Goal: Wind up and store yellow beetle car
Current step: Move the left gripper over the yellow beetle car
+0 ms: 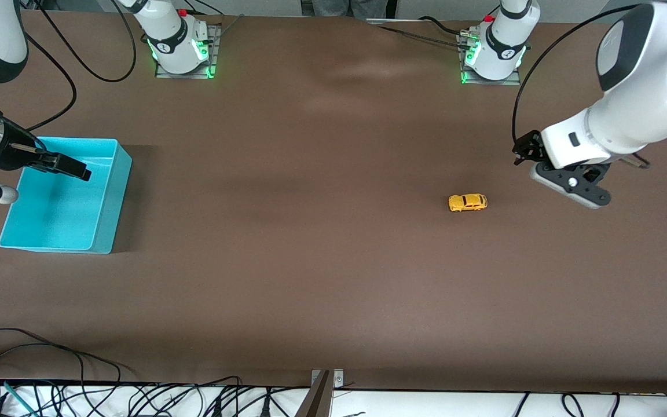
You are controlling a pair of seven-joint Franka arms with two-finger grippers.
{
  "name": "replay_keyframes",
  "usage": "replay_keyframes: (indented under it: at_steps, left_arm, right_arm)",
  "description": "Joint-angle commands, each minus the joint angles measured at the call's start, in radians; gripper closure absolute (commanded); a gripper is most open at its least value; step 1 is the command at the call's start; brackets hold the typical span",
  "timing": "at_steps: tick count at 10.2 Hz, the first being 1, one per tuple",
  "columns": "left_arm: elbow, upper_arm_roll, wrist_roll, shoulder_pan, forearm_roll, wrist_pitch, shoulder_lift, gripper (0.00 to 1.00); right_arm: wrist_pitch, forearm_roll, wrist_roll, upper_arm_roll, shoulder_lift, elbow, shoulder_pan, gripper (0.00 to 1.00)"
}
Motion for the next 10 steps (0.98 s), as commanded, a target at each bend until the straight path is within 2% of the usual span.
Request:
replay_keyframes:
  at_steps: [1,3,6,10]
  left_arm:
    - [-0.012,0.000,0.193,-0.006,0.018,0.049,0.053,0.00]
    - [-0.108,-0.001,0.325,-0.006,0.020,0.153,0.057,0.00]
    - [-0.297,-0.039,0.436,-0.001,0.028,0.337,0.047,0.00]
    - [-0.554,-0.050,0.707,0.009,0.029,0.709,0.063,0.00]
  right_arm:
    - [-0.012,0.003,-0.012,0.000,0.003,0.016,-0.005,0.00]
    - [-0.014,0.003,-0.012,0.000,0.005,0.016,-0.005,0.00]
    - [-0.014,0.003,-0.013,0.000,0.003,0.016,-0.005,0.00]
    - [-0.012,0.003,-0.010,0.000,0.003,0.016,0.001,0.00]
